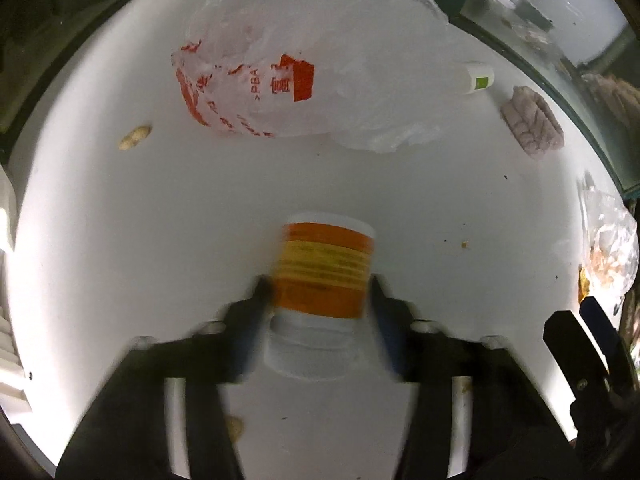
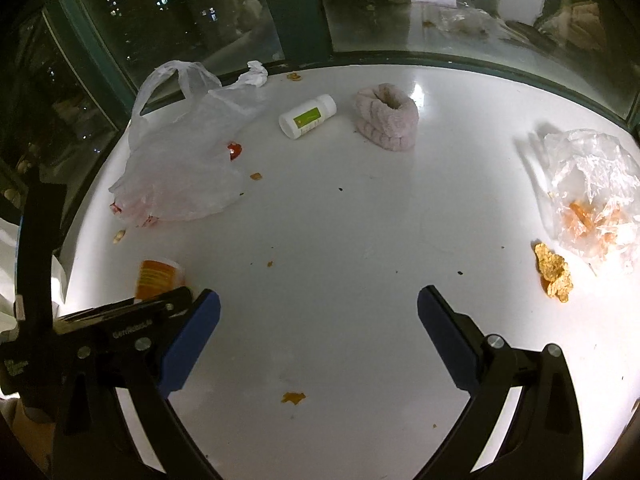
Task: Collect trash
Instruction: 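Close the left gripper around the orange-labelled white pill bottle, then carry the pill bottle in the left gripper toward the trash bin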
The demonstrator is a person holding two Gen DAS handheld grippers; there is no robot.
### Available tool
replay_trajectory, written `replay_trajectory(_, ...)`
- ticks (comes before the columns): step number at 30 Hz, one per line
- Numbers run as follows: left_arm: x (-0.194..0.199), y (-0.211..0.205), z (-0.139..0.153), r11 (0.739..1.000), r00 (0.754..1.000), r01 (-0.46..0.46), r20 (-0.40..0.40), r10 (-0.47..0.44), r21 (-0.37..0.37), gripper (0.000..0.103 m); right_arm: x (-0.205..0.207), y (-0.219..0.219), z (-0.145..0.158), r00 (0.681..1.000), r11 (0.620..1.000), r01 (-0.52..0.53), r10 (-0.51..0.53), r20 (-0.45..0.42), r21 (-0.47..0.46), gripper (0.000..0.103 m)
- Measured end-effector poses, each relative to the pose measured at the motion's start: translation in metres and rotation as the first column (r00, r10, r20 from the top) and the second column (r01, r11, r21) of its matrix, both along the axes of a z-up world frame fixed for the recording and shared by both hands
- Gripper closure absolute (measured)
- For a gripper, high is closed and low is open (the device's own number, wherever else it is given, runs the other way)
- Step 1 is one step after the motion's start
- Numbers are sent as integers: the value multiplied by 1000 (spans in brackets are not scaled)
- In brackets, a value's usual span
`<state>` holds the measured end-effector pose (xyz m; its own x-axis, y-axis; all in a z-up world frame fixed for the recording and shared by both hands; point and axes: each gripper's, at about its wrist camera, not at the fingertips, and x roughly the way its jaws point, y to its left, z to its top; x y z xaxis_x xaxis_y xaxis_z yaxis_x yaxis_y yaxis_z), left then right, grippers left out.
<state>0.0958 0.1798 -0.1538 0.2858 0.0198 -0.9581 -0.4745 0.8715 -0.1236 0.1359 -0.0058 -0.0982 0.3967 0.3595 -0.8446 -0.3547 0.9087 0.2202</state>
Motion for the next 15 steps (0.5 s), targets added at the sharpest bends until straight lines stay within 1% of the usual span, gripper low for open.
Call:
replay_trajectory(4, -4, 1, 1, 999, 1000, -1, 3, 1, -48, 64, -5, 2, 2, 1000, 1000, -6, 6, -10, 9, 7)
replay_trajectory(6, -8, 2, 3, 999, 1000, 12, -5, -12, -43, 64, -9, 4, 4, 1000, 1000, -12, 12, -9, 14, 7)
replay_trajectory(8, -12, -5, 10, 999, 999, 47, 2, -47, -19, 64, -11, 3, 7, 1000, 1000, -12, 12, -8, 20, 7)
replay_trajectory(10, -15, -16, 16, 997, 997, 82, 15, -82, -10, 64, -16, 1, 11, 1000, 1000, -9, 9, -9, 28, 7)
replay_trajectory(13, -16, -27, 27, 992, 993, 119, 13, -119, -39, 64, -22, -5, 17, 1000, 999, 1, 0, -13, 42, 7)
replay_trajectory(15, -26, -36, 35, 988, 989, 149, 28, -148, -44, 64, -27, -12, 24, 1000, 999, 9, -8, -11, 50, 7)
